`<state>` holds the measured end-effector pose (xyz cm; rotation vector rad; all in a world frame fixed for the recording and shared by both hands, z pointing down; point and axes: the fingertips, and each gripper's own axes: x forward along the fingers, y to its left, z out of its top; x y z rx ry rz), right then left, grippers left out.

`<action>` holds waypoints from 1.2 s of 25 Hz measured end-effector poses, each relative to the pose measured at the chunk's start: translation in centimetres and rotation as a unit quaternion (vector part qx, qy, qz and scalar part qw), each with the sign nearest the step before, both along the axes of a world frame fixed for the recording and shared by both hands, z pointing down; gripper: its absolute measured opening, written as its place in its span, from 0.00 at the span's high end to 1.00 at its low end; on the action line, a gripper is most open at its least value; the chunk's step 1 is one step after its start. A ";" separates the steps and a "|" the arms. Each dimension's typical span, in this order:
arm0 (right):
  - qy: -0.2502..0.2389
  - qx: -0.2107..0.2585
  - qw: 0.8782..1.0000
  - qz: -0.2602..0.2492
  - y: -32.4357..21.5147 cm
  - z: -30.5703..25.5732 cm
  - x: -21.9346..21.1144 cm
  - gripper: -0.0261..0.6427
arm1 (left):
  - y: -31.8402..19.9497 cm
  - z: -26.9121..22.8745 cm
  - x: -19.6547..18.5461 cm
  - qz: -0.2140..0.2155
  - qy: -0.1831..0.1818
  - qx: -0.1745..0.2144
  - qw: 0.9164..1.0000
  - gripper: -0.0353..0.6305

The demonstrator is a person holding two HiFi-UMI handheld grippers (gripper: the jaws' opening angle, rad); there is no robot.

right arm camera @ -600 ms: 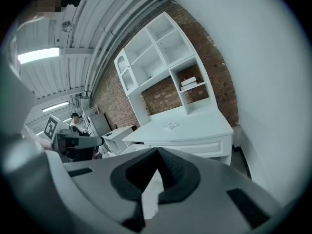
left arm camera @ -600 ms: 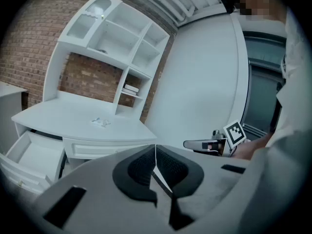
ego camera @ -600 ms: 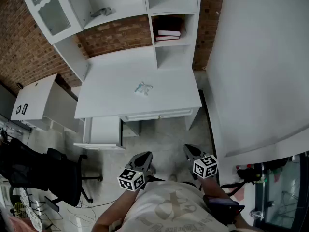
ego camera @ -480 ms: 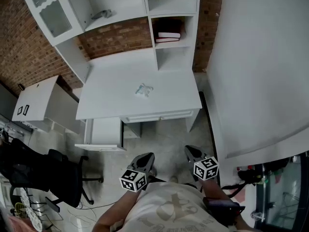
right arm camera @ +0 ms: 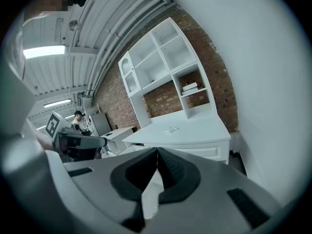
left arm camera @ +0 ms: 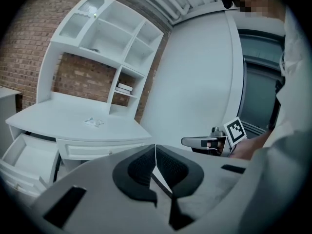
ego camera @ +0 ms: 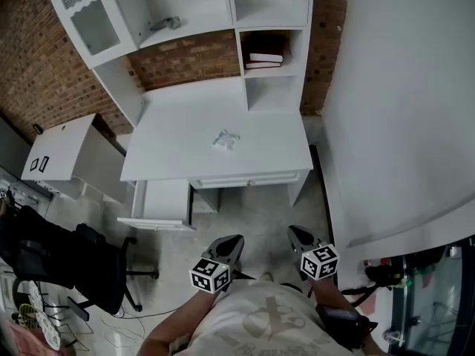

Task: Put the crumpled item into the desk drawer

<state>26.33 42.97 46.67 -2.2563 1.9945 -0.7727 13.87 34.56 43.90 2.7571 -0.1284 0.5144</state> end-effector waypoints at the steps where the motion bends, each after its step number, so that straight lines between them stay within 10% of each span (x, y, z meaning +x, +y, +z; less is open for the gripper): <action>1: 0.000 0.001 1.000 -0.003 -0.2 0.0 -0.1 0.93 | 0.1 0.0 -0.1 0.000 0.000 0.000 1.000 0.91; 30: -0.028 -0.021 0.998 -0.061 -6.9 2.2 -2.9 0.93 | -5.6 0.8 -1.8 -0.039 0.004 -0.007 0.999 0.91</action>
